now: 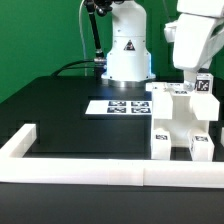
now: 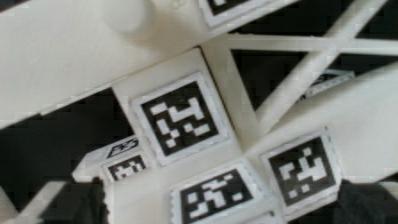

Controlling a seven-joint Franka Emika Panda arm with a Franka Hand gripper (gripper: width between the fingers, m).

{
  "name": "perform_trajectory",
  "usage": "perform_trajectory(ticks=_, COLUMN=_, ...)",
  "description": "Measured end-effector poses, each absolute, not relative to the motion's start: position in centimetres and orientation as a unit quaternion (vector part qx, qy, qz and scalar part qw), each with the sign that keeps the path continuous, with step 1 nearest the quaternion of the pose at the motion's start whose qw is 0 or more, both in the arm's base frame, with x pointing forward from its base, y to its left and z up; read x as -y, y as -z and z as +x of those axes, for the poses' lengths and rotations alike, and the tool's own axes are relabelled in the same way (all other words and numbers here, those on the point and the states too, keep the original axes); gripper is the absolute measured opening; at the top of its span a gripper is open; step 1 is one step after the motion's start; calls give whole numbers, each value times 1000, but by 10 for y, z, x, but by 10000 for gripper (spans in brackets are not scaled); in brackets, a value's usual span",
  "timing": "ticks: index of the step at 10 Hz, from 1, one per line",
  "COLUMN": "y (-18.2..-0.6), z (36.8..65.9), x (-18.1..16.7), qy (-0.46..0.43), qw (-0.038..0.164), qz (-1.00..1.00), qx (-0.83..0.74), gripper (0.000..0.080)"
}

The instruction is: Assemble chair

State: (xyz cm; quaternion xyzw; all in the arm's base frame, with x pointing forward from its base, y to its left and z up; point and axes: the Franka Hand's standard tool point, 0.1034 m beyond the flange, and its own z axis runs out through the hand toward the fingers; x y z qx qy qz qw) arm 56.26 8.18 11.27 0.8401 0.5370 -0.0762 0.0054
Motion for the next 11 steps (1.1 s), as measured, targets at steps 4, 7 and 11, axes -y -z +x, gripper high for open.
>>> perform_trajectory(ticks=4, y=-113, z=563, x=-89, qy=81, qw=11, qz=789, qx=-609, gripper=649)
perform_trajectory(ticks=7, y=-113, z=563, x=-88, qy=81, qw=11, qz=793, qx=-604, gripper=390)
perform_trajectory(ticks=11, y=-113, z=563, x=-86, qy=81, qw=13, qz=805, qx=-587, gripper=288)
